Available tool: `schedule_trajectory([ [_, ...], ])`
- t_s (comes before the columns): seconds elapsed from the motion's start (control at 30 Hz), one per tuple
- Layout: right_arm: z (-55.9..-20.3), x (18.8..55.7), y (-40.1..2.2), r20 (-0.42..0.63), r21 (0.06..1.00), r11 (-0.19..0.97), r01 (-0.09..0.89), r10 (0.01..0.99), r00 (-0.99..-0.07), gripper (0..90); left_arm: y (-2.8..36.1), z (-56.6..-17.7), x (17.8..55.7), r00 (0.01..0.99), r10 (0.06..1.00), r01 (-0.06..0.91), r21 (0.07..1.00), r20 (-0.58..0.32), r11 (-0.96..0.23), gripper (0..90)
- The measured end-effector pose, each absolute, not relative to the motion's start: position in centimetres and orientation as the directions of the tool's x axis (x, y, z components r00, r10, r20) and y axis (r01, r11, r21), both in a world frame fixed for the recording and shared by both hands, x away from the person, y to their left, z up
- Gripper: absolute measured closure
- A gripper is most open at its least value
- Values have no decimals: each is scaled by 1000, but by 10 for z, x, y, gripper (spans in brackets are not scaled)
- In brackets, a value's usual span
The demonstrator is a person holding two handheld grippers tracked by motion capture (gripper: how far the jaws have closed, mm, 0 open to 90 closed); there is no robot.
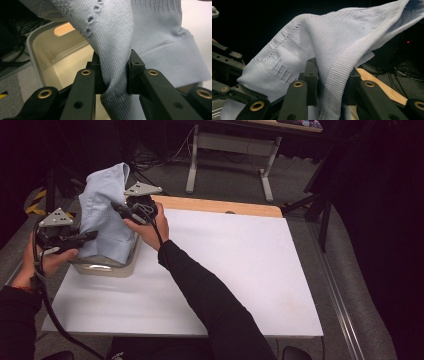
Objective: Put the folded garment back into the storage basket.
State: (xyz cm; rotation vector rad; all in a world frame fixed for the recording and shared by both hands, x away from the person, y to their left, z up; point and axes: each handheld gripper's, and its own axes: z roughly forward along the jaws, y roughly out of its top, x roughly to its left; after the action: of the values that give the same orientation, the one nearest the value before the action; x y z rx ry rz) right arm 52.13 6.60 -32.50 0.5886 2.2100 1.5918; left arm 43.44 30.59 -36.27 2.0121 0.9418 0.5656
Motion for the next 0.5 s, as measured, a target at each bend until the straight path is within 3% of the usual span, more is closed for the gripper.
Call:
schedule_trajectory([
  [0.5,-361,535,71,24,926,305,224,544,-839,712,305,-385,444,593,804,490,773,43,-402,713],
])
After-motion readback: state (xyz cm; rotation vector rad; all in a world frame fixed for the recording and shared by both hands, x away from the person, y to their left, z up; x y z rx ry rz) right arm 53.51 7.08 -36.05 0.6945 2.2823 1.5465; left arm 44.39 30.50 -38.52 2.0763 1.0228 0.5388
